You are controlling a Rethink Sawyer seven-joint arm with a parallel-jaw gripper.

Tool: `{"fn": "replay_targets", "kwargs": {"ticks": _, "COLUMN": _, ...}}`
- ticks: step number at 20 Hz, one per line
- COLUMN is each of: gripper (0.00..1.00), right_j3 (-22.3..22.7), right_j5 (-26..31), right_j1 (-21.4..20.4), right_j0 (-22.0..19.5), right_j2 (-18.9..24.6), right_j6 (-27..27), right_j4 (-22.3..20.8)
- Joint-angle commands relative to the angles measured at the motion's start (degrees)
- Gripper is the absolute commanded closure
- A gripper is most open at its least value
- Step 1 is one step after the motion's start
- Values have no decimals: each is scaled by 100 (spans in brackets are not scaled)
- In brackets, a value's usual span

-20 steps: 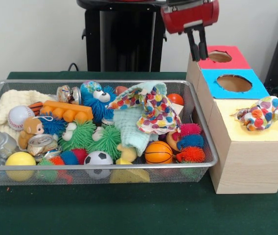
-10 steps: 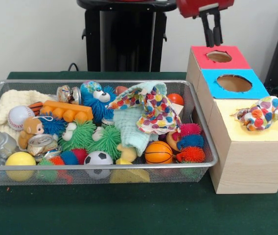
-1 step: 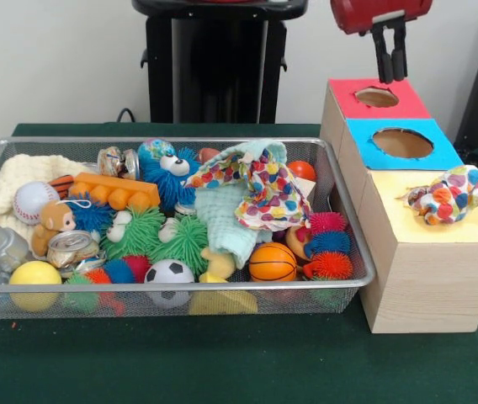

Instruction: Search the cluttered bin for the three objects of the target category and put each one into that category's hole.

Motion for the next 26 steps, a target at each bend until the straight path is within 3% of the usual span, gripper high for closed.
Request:
{"fn": "replay_targets", "kwargs": {"ticks": 1, "gripper": 100, "right_j3": -678, "right_j5": 401, "right_j1": 432, "right_j0": 147, "right_j2": -758, "right_j6": 570, "right_j4": -630}}
{"fn": "replay_targets", "kwargs": {"ticks": 6, "gripper": 100, "right_j3": -1075, "right_j5": 379, "right_j1": 720, "right_j0": 240, "right_j2": -1128, "right_j6": 332, "right_j4": -1194}}
{"fn": "replay_targets", "kwargs": {"ticks": 7, "gripper": 0, "right_j3": -1113, "right_j5": 276, "right_j1": 729, "right_j0": 199, "right_j2": -1075, "right_j6": 289, "right_j4": -1317}}
{"fn": "replay_targets", "kwargs": {"ticks": 12, "gripper": 0, "right_j3": -1409, "right_j5": 203, "right_j1": 847, "right_j0": 267, "right_j2": -1233, "right_j6": 308, "right_j4": -1605}}
{"fn": "replay_targets", "kwargs": {"ticks": 21, "gripper": 0, "right_j3": -1623, "right_j5": 982, "right_j1": 878, "right_j0": 576, "right_j2": -1668, "right_j6": 262, "right_j4": -2108}}
{"fn": "replay_targets", "kwargs": {"ticks": 26, "gripper": 0, "right_j3": -1726, "right_j5": 878, "right_j1": 1011, "right_j0": 743, "right_j2": -1812, "right_j6": 406, "right_j4": -2221}}
